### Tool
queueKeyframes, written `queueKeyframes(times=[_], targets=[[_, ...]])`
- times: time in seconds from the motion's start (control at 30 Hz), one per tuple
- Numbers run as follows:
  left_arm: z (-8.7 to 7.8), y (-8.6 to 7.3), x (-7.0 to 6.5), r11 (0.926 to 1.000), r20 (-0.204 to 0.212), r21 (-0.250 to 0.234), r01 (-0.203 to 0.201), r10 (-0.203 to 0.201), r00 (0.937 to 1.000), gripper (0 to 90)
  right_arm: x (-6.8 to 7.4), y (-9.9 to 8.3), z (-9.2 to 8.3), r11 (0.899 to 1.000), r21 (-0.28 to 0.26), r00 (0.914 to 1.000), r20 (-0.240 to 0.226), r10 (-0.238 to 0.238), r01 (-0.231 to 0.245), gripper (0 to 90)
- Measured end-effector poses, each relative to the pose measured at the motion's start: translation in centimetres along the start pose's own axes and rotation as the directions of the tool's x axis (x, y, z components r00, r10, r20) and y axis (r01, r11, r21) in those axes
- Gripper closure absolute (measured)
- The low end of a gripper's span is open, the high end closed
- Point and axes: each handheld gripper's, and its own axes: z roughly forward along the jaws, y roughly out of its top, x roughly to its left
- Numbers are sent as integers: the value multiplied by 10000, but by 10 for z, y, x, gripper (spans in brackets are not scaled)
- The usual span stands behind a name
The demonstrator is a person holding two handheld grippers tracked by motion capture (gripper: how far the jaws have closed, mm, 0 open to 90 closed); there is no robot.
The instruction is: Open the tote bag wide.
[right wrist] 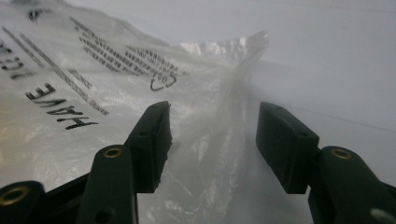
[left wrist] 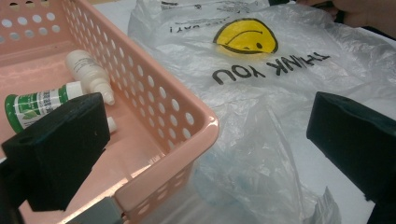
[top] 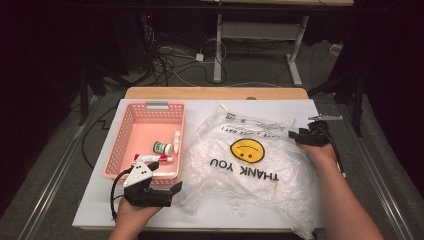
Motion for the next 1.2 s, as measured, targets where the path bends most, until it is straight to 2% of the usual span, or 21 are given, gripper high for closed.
queueKeyframes(times=[0.1,0.17,0.3,0.33,0.37,0.47,0.5,0.6,0.73,0.83,0.93,1.0,1.03,1.07,1.1,1.17,1.2], targets=[[0,0,-1,10000,-17,11,-63,63,10000,0,0,1,3,9998,104,9997,173,-184,182,526],[0,1,-2,10000,-8,-1,-70,70,10000,0,5,0,2,9957,226,9940,603,-912,900,593],[2,0,-2,9999,-1,65,-101,101,9999,0,7,-1,1,9949,240,9942,423,-990,981,799],[2,0,-2,9999,-1,65,-101,101,9999,0,7,-1,1,9949,240,9942,423,-990,981,799],[2,0,-3,9999,10,76,-102,102,9999,0,8,-2,1,9956,273,9957,183,-907,902,896],[2,0,-4,9999,23,73,-125,125,9999,0,7,-3,1,9970,185,9972,55,-751,750,900],[2,0,-4,9999,19,74,-128,128,9999,0,5,-3,1,9990,142,9991,-83,-427,429,900],[1,0,-4,10000,58,4,-70,70,10000,0,5,-3,-1,9994,72,9994,2,-336,336,900],[0,0,-3,10000,69,-43,-80,80,9999,0,-5,0,-11,9956,-773,9985,42,544,-539,900],[0,0,-3,10000,100,-33,-63,63,9999,0,-16,3,-21,9894,-1218,9955,426,848,-791,900],[1,0,-2,10000,134,23,-31,31,9999,0,-24,4,-28,9849,-1416,9918,651,1098,-997,900],[2,0,-3,10000,177,62,-49,48,9998,0,-38,2,-38,9791,-1646,9859,965,1367,-1196,900],[2,0,-3,9999,189,70,-77,76,9998,0,-38,2,-38,9791,-1646,9859,965,1367,-1196,900],[3,0,-4,10000,206,52,-74,72,9998,0,-43,1,-41,9761,-1719,9833,999,1518,-1332,900],[3,0,-4,9999,213,53,-100,99,9997,0,-51,-1,-47,9711,-1885,9773,1244,1717,-1466,900],[3,1,-5,9999,241,38,-116,115,9996,0,-55,-3,-50,9688,-1949,9745,1325,1809,-1534,900],[3,1,-5,9999,260,39,-120,119,9996,0,-61,-5,-55,9653,-2031,9689,1503,1963,-1641,900]])
